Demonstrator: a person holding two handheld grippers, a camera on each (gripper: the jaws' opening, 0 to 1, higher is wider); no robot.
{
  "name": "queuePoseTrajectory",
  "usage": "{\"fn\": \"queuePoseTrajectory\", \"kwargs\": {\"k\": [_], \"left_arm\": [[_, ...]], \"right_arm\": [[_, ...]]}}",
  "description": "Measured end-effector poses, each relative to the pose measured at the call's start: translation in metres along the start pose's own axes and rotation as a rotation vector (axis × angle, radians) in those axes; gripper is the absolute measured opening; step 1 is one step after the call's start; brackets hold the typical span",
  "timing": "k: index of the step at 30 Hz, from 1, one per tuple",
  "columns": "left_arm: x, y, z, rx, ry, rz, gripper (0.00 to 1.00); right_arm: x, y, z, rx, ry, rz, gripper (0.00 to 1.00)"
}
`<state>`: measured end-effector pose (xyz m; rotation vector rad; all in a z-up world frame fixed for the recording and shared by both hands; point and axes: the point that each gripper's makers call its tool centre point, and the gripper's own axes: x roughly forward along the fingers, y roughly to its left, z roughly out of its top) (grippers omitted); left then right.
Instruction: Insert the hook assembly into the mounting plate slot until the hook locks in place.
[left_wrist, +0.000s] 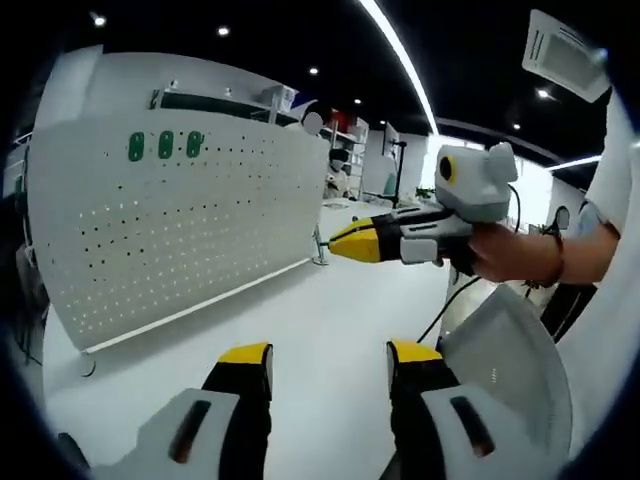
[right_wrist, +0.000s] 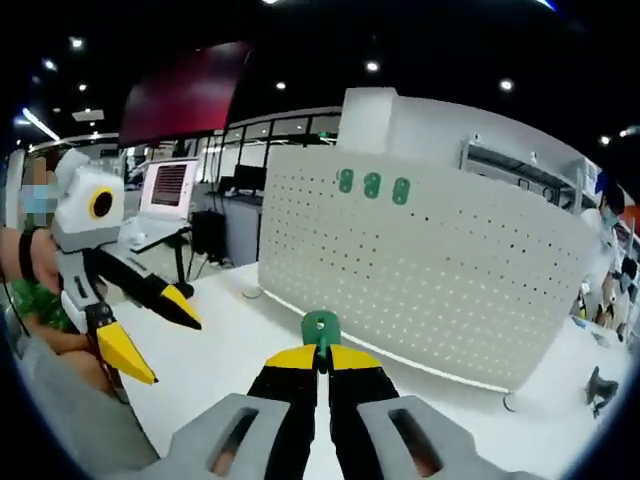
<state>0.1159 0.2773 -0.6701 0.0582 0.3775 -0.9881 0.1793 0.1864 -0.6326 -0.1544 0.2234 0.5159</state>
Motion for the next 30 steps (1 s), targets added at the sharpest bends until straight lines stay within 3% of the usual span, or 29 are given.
{"fn": "queuePoseTrajectory", "kwargs": {"k": [2,10,24,30], "left_arm": [[-0.003,0.004,0.000,-0.007,-0.011,0.015,0.54],[-0.011,0.005,0.007,0.009,-0.046,0.022,0.62],[-0.012,0.007,0.006,-0.001,-0.069,0.043,0.65],[-0.009,0.010,0.010,0.029,-0.075,0.043,0.67]], "right_arm": [[0.000,-0.006,0.008,-0.027,-0.014,-0.022,0.01],[0.009,-0.017,0.028,0.032,-0.067,-0.072,0.01],[0.030,-0.039,0.042,0.070,-0.101,-0.135,0.01],[0.038,-0.054,0.057,0.089,-0.130,-0.169,0.01]]}}
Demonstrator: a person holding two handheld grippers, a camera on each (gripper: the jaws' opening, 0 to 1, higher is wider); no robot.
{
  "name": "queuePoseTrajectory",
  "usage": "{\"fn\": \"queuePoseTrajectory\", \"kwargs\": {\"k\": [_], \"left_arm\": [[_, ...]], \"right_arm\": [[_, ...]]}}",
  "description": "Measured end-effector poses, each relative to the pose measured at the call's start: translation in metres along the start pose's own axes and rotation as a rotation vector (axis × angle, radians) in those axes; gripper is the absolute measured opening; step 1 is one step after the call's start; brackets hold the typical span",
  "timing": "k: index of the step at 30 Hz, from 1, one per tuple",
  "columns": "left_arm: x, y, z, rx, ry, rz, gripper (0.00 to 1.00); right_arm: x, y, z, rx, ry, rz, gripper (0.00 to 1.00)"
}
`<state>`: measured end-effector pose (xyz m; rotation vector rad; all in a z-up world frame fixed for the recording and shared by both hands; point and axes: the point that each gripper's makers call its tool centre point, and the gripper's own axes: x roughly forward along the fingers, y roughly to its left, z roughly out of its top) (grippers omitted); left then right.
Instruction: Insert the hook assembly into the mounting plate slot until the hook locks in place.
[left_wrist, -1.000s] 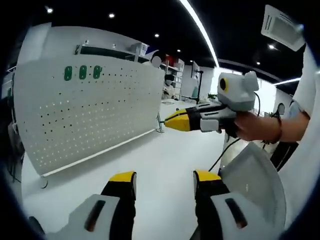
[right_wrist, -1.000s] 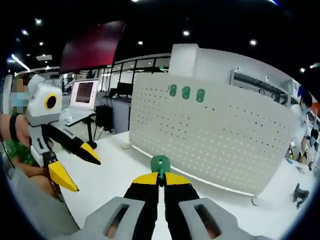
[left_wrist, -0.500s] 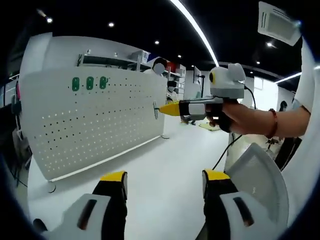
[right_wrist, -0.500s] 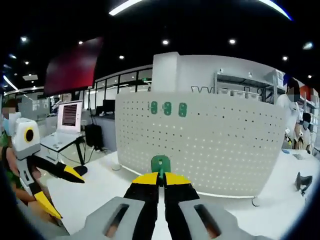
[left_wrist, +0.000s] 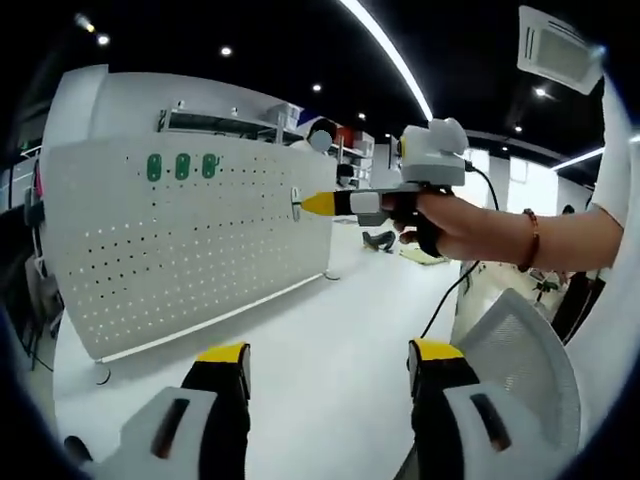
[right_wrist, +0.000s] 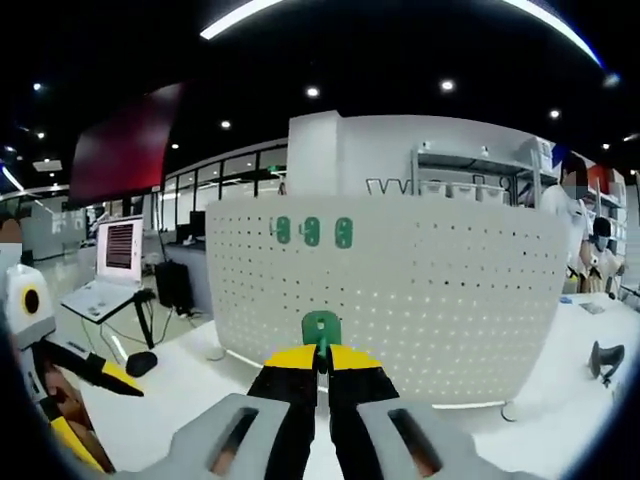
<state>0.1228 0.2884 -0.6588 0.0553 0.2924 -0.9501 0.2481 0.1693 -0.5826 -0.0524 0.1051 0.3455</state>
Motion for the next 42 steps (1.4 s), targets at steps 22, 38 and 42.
{"fn": "queuePoseTrajectory", "kwargs": {"k": [22,38,42], "left_arm": [[0.000,-0.006,0.006,0.001,-0.052,0.022,0.94],[-0.001,-0.005,0.003,-0.010,-0.044,0.007,0.98],[-0.004,-0.003,0.008,-0.016,-0.060,0.005,0.98]], "right_arm": [[0.036,-0.022,0.033,0.048,-0.050,-0.064,0.01],[0.060,-0.041,0.056,0.016,-0.069,-0.118,0.01],[0.064,-0.044,0.056,0.017,-0.068,-0.126,0.01]]}}
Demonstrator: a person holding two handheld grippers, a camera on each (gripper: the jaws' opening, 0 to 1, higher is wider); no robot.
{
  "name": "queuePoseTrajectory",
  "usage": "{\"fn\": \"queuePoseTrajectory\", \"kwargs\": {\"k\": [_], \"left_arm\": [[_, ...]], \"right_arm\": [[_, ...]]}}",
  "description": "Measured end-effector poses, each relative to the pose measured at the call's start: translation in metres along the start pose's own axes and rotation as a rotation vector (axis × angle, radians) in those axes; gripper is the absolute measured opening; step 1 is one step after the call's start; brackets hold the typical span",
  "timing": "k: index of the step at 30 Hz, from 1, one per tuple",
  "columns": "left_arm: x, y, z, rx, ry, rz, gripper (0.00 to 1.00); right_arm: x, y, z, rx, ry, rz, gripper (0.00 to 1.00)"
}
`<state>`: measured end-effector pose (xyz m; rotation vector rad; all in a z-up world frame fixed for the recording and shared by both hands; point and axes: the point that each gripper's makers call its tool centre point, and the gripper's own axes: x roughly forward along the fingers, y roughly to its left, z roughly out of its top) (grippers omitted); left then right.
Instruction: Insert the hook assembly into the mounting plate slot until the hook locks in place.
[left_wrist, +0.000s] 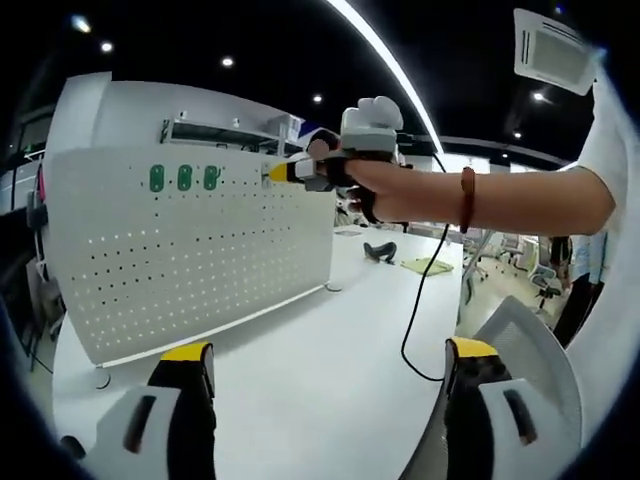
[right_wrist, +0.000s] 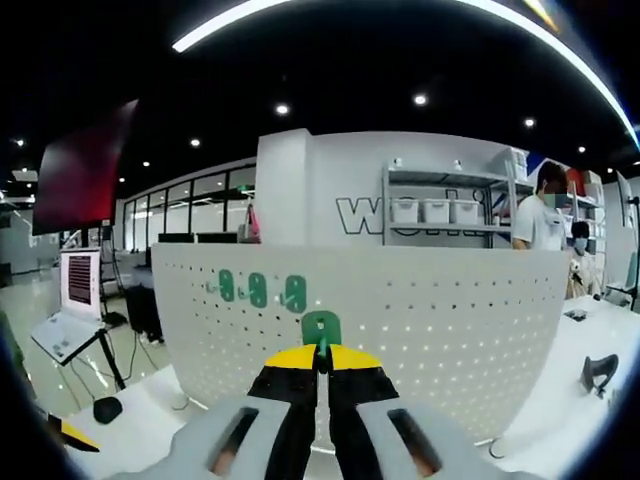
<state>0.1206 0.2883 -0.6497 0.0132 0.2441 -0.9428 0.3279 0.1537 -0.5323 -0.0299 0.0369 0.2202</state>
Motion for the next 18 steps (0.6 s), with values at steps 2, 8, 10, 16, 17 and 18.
{"fn": "queuePoseTrajectory", "kwargs": {"k": [2,8,10,16,17,18], "left_arm": [[-0.001,0.001,0.002,0.010,-0.002,0.003,0.98],[-0.004,0.003,0.003,0.012,-0.015,0.011,0.99],[-0.004,0.003,0.002,0.012,-0.011,0.013,0.99],[-0.008,0.008,0.002,0.009,-0.014,0.031,0.98],[-0.009,0.008,0.002,0.007,-0.017,0.032,0.98],[-0.009,0.009,0.002,0.005,-0.017,0.032,0.98]], "right_arm": [[-0.001,0.001,0.001,0.007,-0.005,-0.005,0.01],[0.006,-0.002,-0.002,0.046,0.007,-0.020,0.01],[0.008,-0.004,-0.002,0.048,0.011,-0.032,0.01],[0.018,-0.005,-0.001,0.070,0.020,-0.045,0.01],[0.019,-0.007,-0.001,0.072,0.020,-0.048,0.01],[0.020,-0.008,0.000,0.079,0.016,-0.051,0.01]]}}
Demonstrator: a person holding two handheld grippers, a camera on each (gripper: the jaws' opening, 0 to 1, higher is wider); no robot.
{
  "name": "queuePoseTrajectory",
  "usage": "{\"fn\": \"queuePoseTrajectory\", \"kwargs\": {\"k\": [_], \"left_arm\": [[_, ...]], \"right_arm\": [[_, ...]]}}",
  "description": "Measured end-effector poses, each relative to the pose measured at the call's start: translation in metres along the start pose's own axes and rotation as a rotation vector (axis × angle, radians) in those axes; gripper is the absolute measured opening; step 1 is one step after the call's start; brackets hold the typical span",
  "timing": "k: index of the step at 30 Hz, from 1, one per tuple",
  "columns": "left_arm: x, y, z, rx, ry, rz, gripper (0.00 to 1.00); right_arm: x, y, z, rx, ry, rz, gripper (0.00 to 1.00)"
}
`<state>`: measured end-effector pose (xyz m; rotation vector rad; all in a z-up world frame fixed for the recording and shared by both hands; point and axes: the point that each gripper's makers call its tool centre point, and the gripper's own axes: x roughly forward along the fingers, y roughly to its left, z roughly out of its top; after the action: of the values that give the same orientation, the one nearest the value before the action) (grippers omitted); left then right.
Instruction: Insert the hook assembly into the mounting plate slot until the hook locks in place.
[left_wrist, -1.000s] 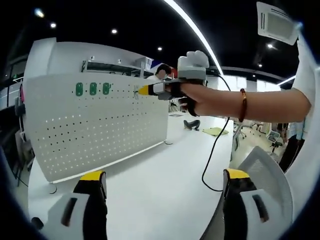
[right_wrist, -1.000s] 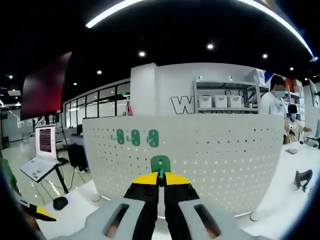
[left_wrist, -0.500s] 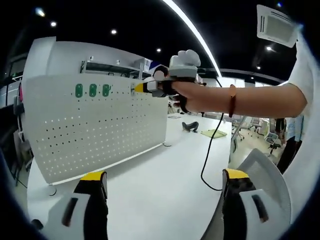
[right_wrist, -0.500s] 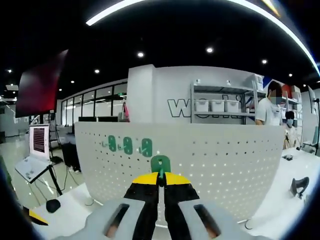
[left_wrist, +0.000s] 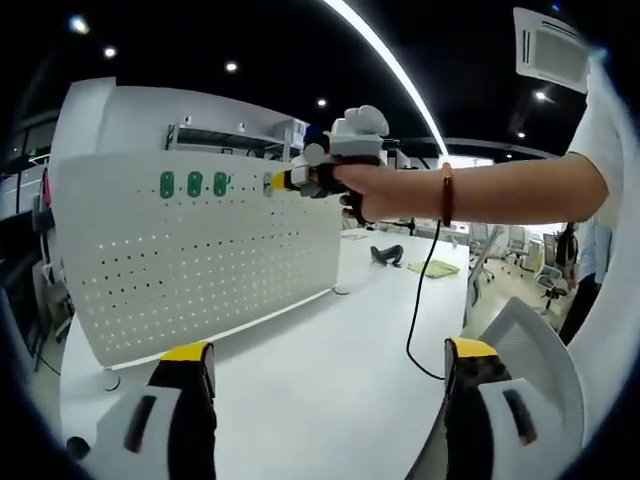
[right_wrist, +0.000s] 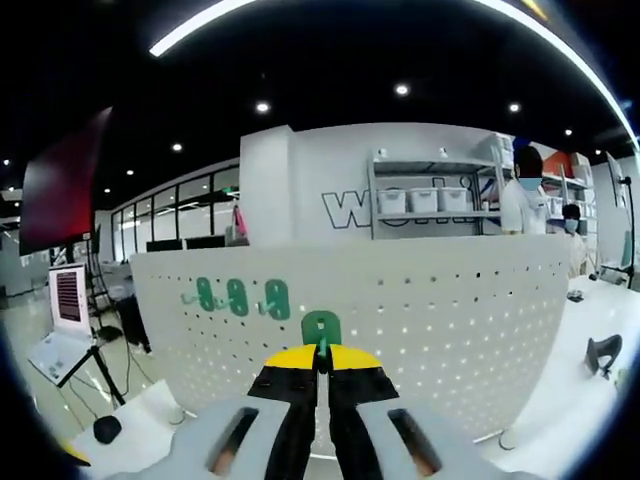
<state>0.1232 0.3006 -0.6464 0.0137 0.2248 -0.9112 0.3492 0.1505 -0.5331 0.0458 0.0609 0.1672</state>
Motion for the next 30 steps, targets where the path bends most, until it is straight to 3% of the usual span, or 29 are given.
{"fn": "queuePoseTrajectory", "kwargs": {"k": [17,30], "left_arm": [[-0.002,0.010,-0.004,-0.013,0.018,0.000,0.98],[-0.005,0.018,-0.006,-0.018,0.027,0.018,0.96]], "right_arm": [[0.026,-0.004,0.016,-0.004,-0.023,-0.010,0.01],[0.045,-0.003,0.019,-0.016,-0.013,-0.011,0.01]]}}
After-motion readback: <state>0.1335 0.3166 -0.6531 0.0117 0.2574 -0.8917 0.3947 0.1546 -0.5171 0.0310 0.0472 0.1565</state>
